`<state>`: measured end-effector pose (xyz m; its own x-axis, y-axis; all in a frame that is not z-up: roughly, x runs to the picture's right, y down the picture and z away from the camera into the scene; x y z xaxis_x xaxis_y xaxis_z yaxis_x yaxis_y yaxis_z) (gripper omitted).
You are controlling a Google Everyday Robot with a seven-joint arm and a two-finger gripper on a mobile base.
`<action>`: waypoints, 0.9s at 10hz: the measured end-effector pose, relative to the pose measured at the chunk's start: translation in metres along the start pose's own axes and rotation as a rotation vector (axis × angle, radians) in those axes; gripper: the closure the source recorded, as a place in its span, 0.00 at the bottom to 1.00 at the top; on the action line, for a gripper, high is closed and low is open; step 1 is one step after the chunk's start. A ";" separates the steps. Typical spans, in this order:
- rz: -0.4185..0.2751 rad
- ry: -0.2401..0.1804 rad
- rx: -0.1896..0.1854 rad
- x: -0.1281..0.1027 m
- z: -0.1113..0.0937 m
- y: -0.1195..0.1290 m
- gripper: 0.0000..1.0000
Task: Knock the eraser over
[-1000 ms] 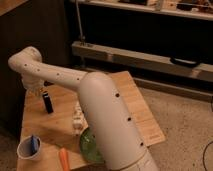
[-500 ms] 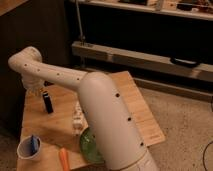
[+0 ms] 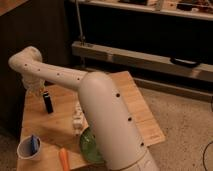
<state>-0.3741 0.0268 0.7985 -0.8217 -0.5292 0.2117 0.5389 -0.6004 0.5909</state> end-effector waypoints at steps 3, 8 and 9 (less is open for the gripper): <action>-0.002 0.001 0.001 0.000 0.000 -0.001 0.98; 0.049 -0.096 -0.091 0.025 -0.014 -0.022 0.67; 0.084 -0.115 -0.117 0.021 -0.016 -0.016 0.59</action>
<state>-0.3964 0.0157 0.7811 -0.7852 -0.5122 0.3480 0.6187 -0.6262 0.4745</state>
